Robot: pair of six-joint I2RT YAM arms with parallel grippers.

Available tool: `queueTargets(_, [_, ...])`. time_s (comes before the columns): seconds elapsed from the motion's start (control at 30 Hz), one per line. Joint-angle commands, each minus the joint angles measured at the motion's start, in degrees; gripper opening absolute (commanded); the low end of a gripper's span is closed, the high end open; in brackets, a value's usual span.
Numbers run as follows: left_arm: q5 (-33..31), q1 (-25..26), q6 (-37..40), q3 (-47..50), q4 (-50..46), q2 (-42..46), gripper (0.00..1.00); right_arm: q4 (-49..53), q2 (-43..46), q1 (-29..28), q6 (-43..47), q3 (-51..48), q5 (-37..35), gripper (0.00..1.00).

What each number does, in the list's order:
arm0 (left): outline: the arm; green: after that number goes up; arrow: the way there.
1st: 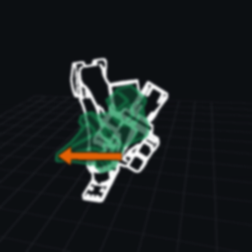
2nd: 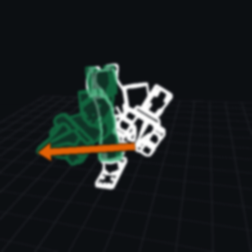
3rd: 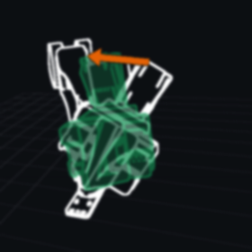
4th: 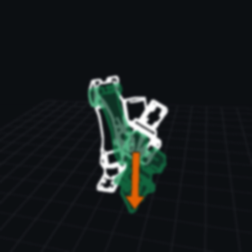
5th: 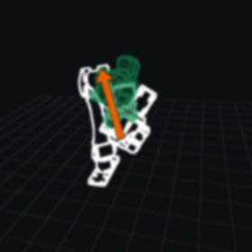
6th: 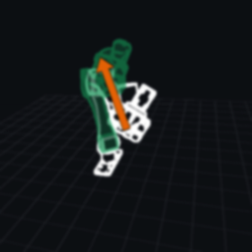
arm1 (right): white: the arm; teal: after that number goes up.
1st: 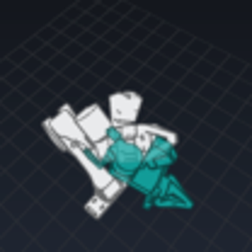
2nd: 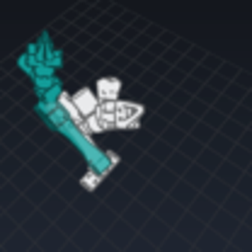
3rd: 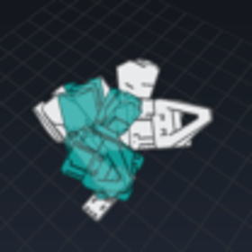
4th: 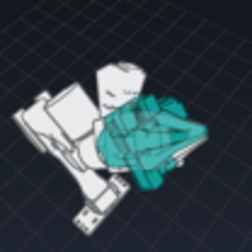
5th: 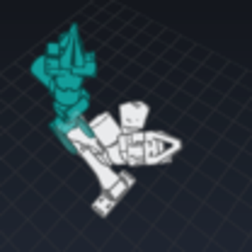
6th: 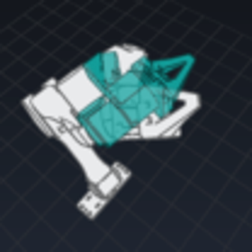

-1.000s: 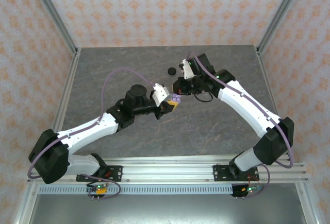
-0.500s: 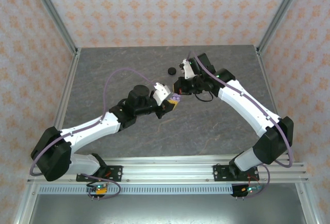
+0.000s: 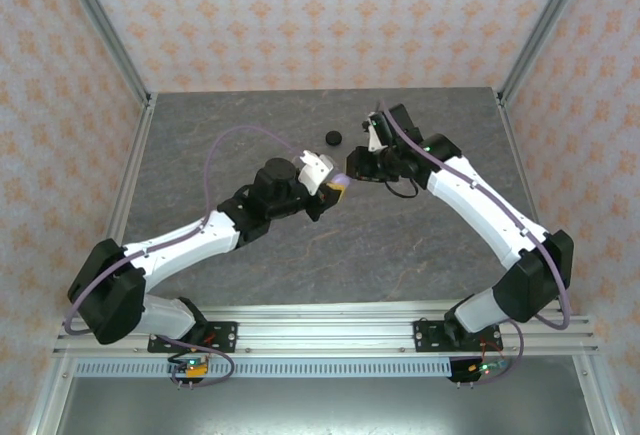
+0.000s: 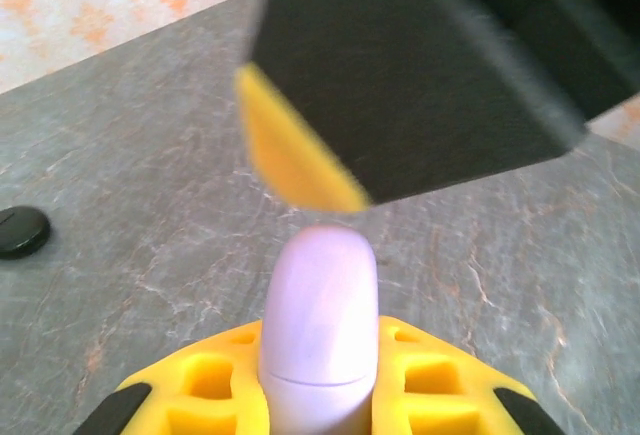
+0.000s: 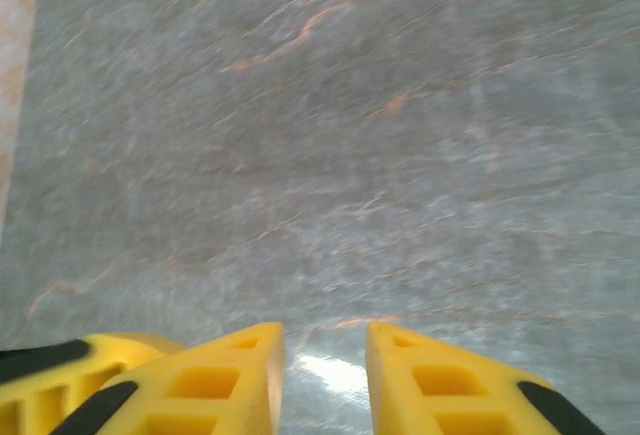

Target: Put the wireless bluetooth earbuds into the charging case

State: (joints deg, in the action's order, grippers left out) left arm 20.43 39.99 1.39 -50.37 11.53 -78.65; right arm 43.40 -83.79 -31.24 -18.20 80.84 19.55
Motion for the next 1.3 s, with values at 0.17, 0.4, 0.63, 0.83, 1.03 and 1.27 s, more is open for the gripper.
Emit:
queueTargets(0.17, [-1.3, -5.9, -19.0, -7.3, -5.1, -6.6, 0.08, -0.2, 7.1, 5.3, -5.0, -6.7, -10.5, 0.31])
queueTargets(0.4, [3.4, -10.4, -30.7, -15.6, -13.5, -16.9, 0.07, -1.8, 11.1, 6.5, -5.9, -11.4, -13.4, 0.32])
queueTargets(0.63, [3.4, -11.6, -34.5, -23.5, -18.9, -26.3, 0.07, -3.3, 12.0, 6.5, -5.9, -14.3, -13.7, 0.32])
queueTargets(0.83, [3.7, -12.4, -34.8, -31.6, -23.6, -35.0, 0.07, -4.2, 12.1, 6.5, -6.2, -16.0, -12.9, 0.33])
queueTargets(1.03, [3.8, -13.1, -34.8, -39.2, -26.7, -42.0, 0.08, -4.8, 12.4, 6.5, -6.6, -17.2, -12.2, 0.34])
queueTargets(1.27, [4.3, -13.4, -35.3, -45.2, -28.2, -47.7, 0.08, -4.4, 12.3, 6.5, -6.5, -17.5, -12.7, 0.34])
